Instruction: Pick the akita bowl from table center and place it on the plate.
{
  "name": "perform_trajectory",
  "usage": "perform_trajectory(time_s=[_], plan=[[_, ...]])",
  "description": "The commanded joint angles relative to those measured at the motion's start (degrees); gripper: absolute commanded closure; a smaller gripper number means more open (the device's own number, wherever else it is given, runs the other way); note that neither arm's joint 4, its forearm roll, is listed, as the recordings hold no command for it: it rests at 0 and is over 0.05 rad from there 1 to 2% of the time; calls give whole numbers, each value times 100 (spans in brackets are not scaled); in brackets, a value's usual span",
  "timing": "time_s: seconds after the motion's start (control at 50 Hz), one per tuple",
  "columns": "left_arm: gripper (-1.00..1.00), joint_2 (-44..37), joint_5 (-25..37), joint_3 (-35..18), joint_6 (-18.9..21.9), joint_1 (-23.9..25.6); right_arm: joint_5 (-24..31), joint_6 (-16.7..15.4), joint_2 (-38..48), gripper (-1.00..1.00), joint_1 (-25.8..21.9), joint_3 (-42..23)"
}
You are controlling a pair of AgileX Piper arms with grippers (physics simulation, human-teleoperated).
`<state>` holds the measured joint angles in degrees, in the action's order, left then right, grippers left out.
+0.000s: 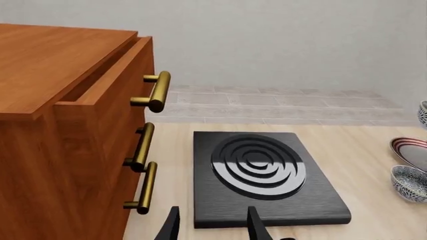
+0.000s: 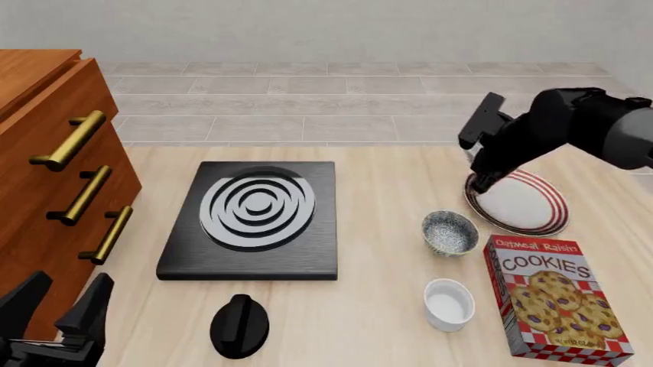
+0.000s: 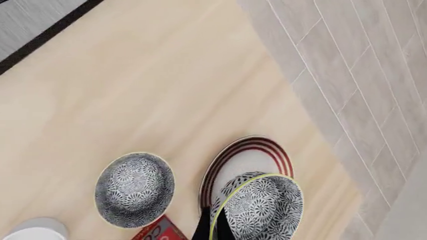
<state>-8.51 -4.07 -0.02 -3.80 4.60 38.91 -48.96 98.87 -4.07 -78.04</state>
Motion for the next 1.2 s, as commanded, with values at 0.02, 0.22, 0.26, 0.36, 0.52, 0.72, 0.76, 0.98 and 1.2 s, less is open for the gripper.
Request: perform_trajectory(time_s=[0.02, 0.22, 0.26, 0.36, 0.52, 0.72, 0.76, 0.98, 1.2], plan=[[-100, -56, -52, -1, 117, 9, 257, 174, 248, 100, 366, -398], [-100, -222, -185, 1, 91, -21, 22, 80, 322, 100, 820, -144], [-100, -229, -192, 1, 96, -18, 11, 49, 289, 100, 913, -41], [-100, -273, -233, 1, 103, -21, -59, -130, 261, 100, 1135, 93], [-100, -258, -220, 1, 125, -12, -230, -213, 267, 100, 1253, 284], [-100, -361, -309, 1, 175, -48, -367, -72, 474, 100, 1280, 43], [-100, -352, -299, 1, 166, -47, -331, 157, 604, 100, 1267, -159], [-100, -480, -394, 2, 173, -38, -385, 752, 1011, 100, 1149, -421], [-100, -485, -389, 1, 177, -39, -712, 813, 1289, 100, 1225, -347]])
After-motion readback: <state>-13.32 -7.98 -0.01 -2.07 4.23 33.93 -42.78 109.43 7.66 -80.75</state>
